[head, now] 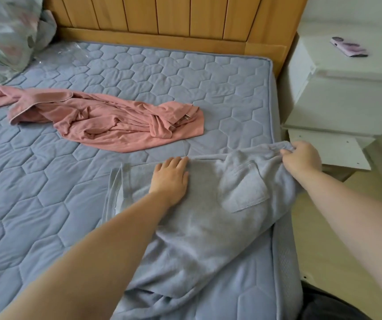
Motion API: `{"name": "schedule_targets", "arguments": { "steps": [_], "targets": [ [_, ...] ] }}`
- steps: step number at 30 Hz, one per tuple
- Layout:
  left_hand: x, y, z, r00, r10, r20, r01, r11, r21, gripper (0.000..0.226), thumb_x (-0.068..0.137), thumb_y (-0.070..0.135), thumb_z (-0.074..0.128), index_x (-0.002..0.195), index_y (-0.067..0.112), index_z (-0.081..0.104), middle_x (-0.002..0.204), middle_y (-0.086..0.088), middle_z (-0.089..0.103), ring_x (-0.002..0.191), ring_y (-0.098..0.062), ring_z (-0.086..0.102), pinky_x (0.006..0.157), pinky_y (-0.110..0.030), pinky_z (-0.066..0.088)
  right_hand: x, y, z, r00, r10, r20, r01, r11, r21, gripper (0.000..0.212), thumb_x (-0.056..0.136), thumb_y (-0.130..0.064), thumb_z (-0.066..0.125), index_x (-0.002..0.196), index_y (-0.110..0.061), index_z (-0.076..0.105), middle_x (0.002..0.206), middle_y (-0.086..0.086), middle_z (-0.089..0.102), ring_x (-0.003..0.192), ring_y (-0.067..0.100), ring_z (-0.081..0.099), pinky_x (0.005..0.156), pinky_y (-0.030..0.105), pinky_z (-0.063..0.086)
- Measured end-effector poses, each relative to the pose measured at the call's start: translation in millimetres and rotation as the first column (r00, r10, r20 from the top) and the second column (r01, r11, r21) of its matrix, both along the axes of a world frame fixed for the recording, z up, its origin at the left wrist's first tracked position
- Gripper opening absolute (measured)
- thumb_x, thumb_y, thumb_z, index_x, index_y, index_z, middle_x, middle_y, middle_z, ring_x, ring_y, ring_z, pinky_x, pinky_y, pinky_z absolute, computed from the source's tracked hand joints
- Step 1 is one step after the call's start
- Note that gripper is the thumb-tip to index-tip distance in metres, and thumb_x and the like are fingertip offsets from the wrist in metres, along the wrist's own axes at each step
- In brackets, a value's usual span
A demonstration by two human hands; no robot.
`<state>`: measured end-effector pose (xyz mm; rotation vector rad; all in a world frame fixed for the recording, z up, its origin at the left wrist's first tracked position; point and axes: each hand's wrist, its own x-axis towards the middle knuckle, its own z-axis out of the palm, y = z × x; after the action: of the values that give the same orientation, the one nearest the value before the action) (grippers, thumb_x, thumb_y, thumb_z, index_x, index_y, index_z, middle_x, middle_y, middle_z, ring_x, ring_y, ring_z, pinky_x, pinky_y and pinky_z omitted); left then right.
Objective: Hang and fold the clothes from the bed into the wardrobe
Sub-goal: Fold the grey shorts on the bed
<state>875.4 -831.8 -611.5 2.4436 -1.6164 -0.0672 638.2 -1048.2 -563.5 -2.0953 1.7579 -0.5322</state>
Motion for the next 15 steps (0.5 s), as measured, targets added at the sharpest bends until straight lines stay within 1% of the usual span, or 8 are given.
{"name": "schedule_targets", "arguments": {
  "steps": [1, 3, 6, 8, 10, 12, 14, 15],
  "targets": [
    [7, 0, 3, 0.997, 0.082, -0.006, -0.081, 0.995, 0.055, 0.044, 0.095, 0.025, 0.04, 0.138, 0.018, 0.042, 0.138, -0.004, 0.048, 0.129, -0.026, 0.038, 0.106, -0.039, 0.027, -3, 0, -3, 0.999, 0.03, -0.015, -0.029, 0.999, 0.015, 0.017, 0.092, -0.022, 0.055, 0.089, -0.006, 0.059, 0.092, 0.018, 0.062, 0.085, 0.033, 0.055, 0.073, 0.033, 0.04],
    [20, 2, 7, 0.987, 0.154, 0.043, -0.159, 0.977, 0.144, 0.036, 0.093, 0.021, 0.041, 0.128, 0.017, 0.051, 0.127, -0.006, 0.054, 0.121, -0.027, 0.043, 0.101, -0.04, 0.031, -3, 3, -9, 0.997, 0.073, -0.009, -0.073, 0.996, 0.046, 0.013, 0.092, -0.019, 0.054, 0.087, -0.007, 0.056, 0.089, 0.016, 0.059, 0.086, 0.033, 0.054, 0.071, 0.032, 0.037],
    [38, 7, 12, 0.974, 0.186, 0.13, -0.205, 0.967, 0.151, 0.028, 0.093, 0.026, 0.047, 0.118, 0.016, 0.056, 0.119, -0.007, 0.056, 0.115, -0.028, 0.046, 0.096, -0.04, 0.034, 2, 7, -13, 0.996, 0.088, 0.007, -0.088, 0.991, 0.101, 0.016, 0.092, -0.023, 0.056, 0.087, -0.009, 0.051, 0.088, 0.013, 0.056, 0.084, 0.03, 0.052, 0.068, 0.031, 0.034],
    [50, 10, 14, 0.966, 0.228, 0.123, -0.245, 0.958, 0.149, 0.027, 0.093, 0.03, 0.051, 0.114, 0.015, 0.06, 0.118, -0.007, 0.057, 0.115, -0.028, 0.046, 0.095, -0.04, 0.035, 4, 6, -14, 0.997, 0.078, 0.012, -0.079, 0.991, 0.109, 0.017, 0.093, -0.024, 0.056, 0.089, -0.008, 0.051, 0.094, 0.017, 0.059, 0.084, 0.03, 0.051, 0.07, 0.031, 0.034],
    [61, 11, 17, 0.972, 0.214, 0.099, -0.228, 0.958, 0.174, 0.023, 0.093, 0.03, 0.053, 0.109, 0.016, 0.063, 0.117, -0.005, 0.058, 0.115, -0.026, 0.045, 0.095, -0.038, 0.035, 4, 4, -14, 0.997, 0.071, 0.002, -0.071, 0.992, 0.103, 0.017, 0.094, -0.023, 0.055, 0.093, -0.006, 0.053, 0.1, 0.019, 0.06, 0.091, 0.034, 0.055, 0.072, 0.031, 0.035],
    [69, 14, 19, 0.974, 0.216, 0.063, -0.223, 0.964, 0.143, 0.017, 0.093, 0.027, 0.055, 0.102, 0.016, 0.063, 0.112, -0.006, 0.061, 0.11, -0.028, 0.049, 0.089, -0.037, 0.037, 4, 2, -14, 0.999, 0.049, 0.011, -0.05, 0.996, 0.079, 0.018, 0.095, -0.022, 0.054, 0.096, -0.004, 0.053, 0.101, 0.02, 0.06, 0.094, 0.035, 0.056, 0.072, 0.032, 0.036],
    [78, 18, 22, 0.952, 0.306, 0.008, -0.306, 0.951, 0.049, 0.013, 0.093, 0.024, 0.053, 0.094, 0.013, 0.059, 0.102, -0.012, 0.065, 0.098, -0.034, 0.055, 0.075, -0.036, 0.039, 3, 0, -14, 0.999, -0.009, 0.048, 0.007, 0.999, 0.045, 0.018, 0.096, -0.022, 0.052, 0.094, -0.004, 0.051, 0.101, 0.021, 0.06, 0.094, 0.037, 0.056, 0.072, 0.033, 0.037],
    [82, 21, 23, 0.936, 0.353, 0.005, -0.353, 0.936, 0.02, 0.013, 0.093, 0.023, 0.051, 0.092, 0.012, 0.056, 0.097, -0.016, 0.066, 0.092, -0.036, 0.057, 0.069, -0.034, 0.037, 3, 1, -13, 0.997, -0.041, 0.07, 0.039, 0.999, 0.034, 0.018, 0.096, -0.022, 0.052, 0.094, -0.004, 0.05, 0.101, 0.021, 0.06, 0.095, 0.037, 0.056, 0.073, 0.034, 0.039]
  ]
}}
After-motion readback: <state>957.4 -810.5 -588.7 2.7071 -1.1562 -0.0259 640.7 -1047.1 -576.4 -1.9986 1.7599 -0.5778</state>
